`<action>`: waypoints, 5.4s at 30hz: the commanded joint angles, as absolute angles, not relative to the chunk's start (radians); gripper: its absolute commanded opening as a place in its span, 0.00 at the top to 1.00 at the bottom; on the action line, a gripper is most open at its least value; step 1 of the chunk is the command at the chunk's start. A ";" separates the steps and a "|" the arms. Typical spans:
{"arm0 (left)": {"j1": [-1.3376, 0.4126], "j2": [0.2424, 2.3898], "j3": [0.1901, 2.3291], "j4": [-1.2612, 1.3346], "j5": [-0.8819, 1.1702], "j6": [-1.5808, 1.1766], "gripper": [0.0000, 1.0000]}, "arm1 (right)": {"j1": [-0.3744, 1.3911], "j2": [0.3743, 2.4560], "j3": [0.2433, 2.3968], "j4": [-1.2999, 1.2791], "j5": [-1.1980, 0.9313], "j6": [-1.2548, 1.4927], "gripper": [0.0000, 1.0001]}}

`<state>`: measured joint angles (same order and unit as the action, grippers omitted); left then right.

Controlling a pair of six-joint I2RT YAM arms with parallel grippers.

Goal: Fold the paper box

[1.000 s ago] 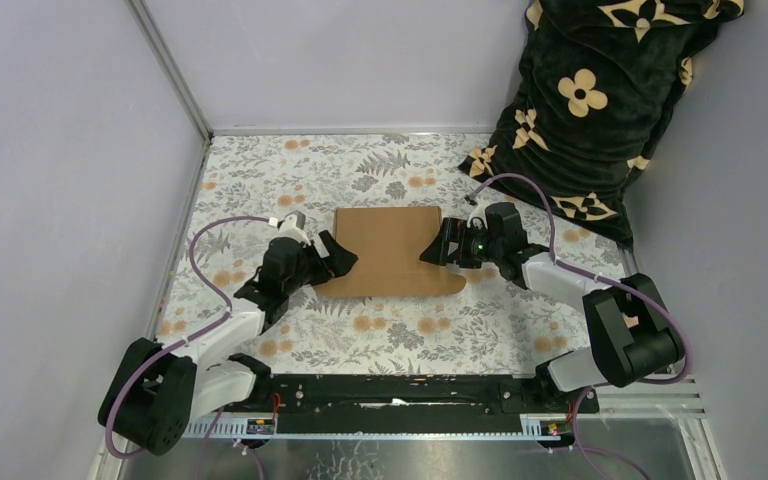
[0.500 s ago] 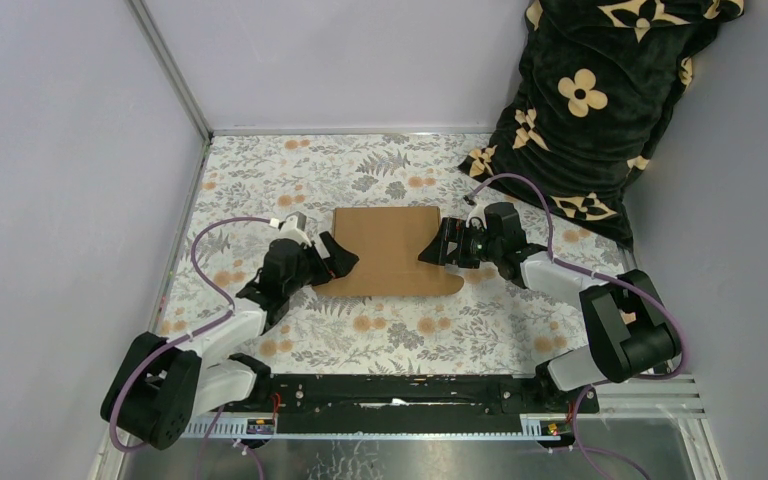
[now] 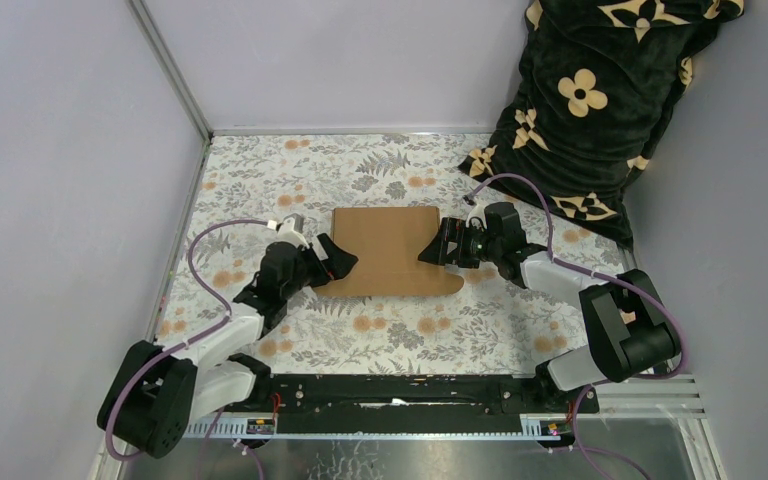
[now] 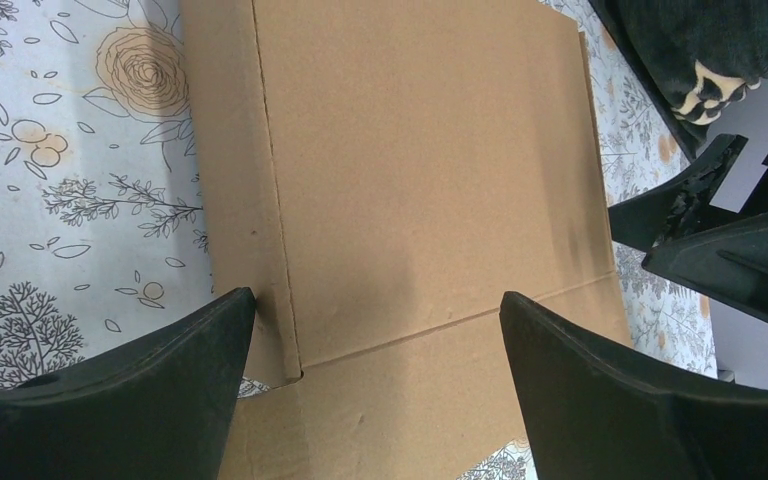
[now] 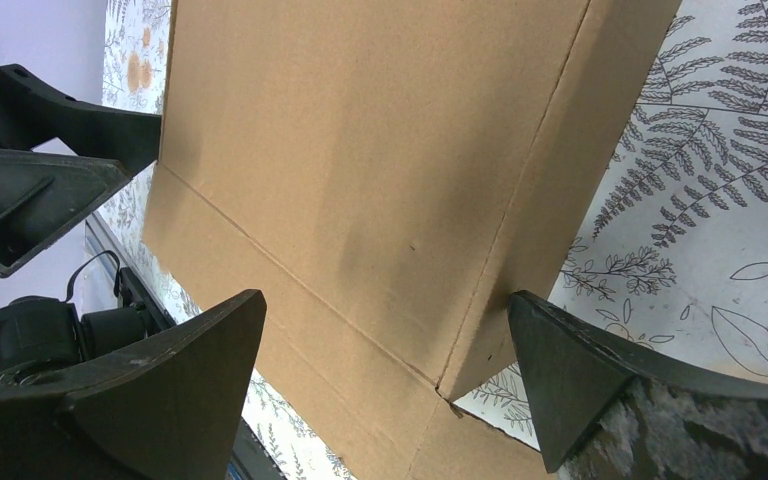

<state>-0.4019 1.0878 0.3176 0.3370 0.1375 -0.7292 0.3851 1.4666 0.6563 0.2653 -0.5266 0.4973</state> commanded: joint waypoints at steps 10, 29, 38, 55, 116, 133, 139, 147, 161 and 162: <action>-0.399 1.011 0.354 0.320 0.184 -0.739 0.01 | 0.384 1.392 0.679 0.260 -0.597 0.512 0.00; -0.399 0.948 0.511 0.122 0.260 -0.758 0.02 | 0.385 1.297 0.741 0.142 -0.594 0.505 0.00; -0.399 0.920 0.544 0.066 0.280 -0.768 0.02 | 0.384 1.278 0.816 0.046 -0.605 0.516 0.00; -0.399 0.942 0.631 -0.050 0.353 -0.788 0.01 | 0.384 1.242 0.911 -0.111 -0.654 0.549 0.00; -0.327 1.111 0.945 -0.284 0.486 -0.894 0.01 | 0.379 1.384 1.155 -0.303 -0.732 0.653 0.00; -0.272 1.163 0.932 -0.279 0.538 -0.960 0.02 | 0.355 1.489 1.251 -0.361 -0.789 0.658 0.00; -0.242 1.197 0.923 -0.271 0.587 -0.979 0.02 | 0.347 1.549 1.297 -0.383 -0.835 0.669 0.00; -0.209 1.239 0.955 -0.263 0.646 -0.996 0.02 | 0.321 1.596 1.363 -0.403 -0.874 0.681 0.00; -0.201 1.231 1.091 -0.387 0.635 -1.011 0.02 | 0.318 1.552 1.363 -0.431 -0.882 0.719 0.00; -0.201 1.230 1.095 -0.395 0.632 -1.014 0.02 | 0.317 1.548 1.355 -0.426 -0.884 0.725 0.00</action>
